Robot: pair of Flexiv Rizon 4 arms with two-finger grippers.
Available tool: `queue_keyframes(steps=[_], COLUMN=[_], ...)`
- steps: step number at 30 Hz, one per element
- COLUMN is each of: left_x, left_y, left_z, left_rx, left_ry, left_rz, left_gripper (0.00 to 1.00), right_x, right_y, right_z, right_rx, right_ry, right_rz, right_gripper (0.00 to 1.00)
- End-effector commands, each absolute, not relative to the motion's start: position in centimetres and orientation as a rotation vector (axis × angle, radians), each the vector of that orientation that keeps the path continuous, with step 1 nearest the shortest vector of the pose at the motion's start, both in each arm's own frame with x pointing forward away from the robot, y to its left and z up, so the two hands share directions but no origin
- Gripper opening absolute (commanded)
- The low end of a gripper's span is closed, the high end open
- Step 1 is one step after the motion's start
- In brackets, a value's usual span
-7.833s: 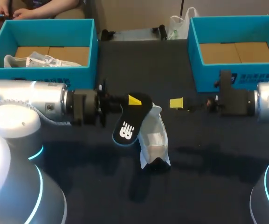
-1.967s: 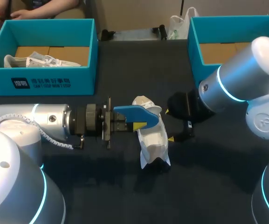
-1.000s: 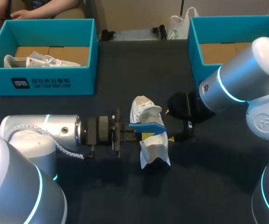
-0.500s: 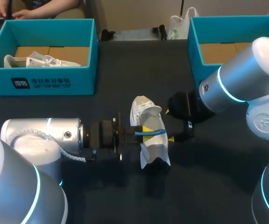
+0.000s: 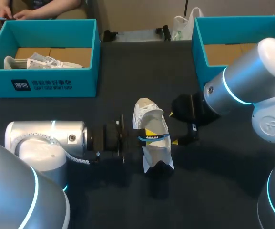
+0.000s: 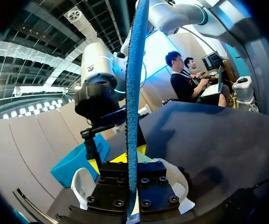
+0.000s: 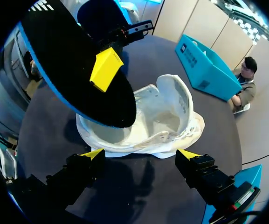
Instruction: Take the shoe out of the shoebox, open the shoe tongue, remove and reinsert the insole, then place the shoe into the shoebox
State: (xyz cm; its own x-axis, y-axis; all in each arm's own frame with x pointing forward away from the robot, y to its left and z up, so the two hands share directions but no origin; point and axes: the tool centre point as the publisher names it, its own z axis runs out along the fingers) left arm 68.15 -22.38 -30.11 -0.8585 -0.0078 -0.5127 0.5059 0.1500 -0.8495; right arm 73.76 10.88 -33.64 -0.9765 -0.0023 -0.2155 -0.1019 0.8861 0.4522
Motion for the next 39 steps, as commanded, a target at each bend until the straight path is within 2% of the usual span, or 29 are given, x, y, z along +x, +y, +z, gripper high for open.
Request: queue_keyframes(steps=[1, 25, 39], left_x=[69.0, 71.8, 71.9], left_y=[-23.0, -23.5, -23.4], left_z=[-31.0, -35.0, -34.7], left_rx=[0.481, 0.518, 0.521], left_ry=[2.045, 2.083, 2.075], left_rz=[-1.754, -1.641, -1.667], left_gripper=[0.0, 0.0, 0.0], right_x=[73.6, 73.6, 73.6], right_y=[10.9, 10.9, 10.9], right_z=[-33.6, -33.6, -33.6], right_rx=[-0.079, -0.079, -0.079], right_ry=[2.844, 2.844, 2.844], right_rz=[0.698, 0.698, 0.698], right_gripper=[1.0, 1.0, 1.0])
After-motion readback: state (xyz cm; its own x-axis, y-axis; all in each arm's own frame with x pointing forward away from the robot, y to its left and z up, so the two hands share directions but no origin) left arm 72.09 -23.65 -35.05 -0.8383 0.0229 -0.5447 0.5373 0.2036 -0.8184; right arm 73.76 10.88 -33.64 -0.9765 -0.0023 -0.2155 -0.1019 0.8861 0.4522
